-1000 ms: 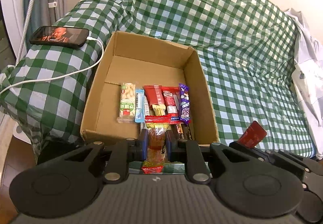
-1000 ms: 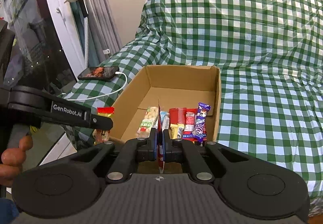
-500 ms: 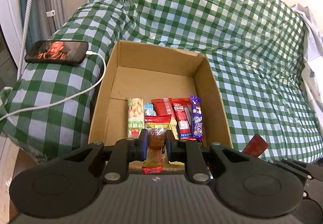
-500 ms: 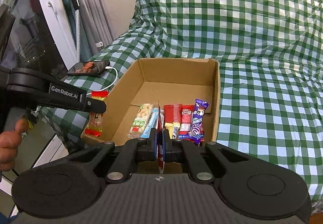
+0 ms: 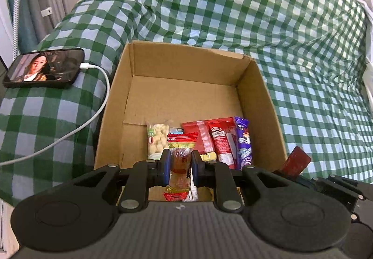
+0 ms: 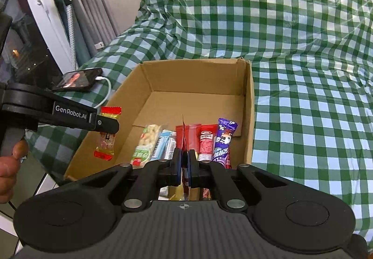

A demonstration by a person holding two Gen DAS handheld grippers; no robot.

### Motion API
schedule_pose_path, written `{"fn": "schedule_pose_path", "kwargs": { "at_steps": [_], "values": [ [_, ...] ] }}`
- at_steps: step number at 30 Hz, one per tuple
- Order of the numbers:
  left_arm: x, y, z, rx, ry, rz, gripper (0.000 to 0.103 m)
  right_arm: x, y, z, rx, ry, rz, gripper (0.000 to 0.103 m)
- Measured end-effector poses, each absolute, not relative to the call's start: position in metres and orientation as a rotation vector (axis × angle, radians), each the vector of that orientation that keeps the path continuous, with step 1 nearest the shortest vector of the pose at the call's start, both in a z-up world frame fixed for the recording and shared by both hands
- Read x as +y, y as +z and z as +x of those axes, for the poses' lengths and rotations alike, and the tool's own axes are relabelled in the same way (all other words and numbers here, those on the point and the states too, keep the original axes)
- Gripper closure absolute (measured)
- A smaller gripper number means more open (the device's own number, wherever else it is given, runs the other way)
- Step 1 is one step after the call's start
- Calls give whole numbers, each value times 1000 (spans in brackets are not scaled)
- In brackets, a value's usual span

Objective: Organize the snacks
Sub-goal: 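Lower both tools into the box and open them to release the snacks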

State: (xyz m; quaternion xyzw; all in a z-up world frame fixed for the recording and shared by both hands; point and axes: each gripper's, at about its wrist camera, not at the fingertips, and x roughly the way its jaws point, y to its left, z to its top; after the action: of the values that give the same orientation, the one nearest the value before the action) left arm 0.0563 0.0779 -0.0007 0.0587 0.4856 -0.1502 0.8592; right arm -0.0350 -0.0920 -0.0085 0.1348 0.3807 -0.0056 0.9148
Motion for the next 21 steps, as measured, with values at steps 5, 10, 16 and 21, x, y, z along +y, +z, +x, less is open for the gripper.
{"fn": "schedule_pose_path", "kwargs": {
  "at_steps": [5,10,16,21],
  "values": [
    [72,-18,77,1049,-304,144,83,-100,-25,-13,812,-21,281,98],
    [66,-33,96,1063,-280,163,83,-103,-36,6,833,-20,275,98],
    [66,-30,111,1013,-216,216,0,-105,-39,24,853,-18,256,33],
    [74,-19,101,987,-212,240,0,-96,-28,12,791,-52,160,13]
  ]
}}
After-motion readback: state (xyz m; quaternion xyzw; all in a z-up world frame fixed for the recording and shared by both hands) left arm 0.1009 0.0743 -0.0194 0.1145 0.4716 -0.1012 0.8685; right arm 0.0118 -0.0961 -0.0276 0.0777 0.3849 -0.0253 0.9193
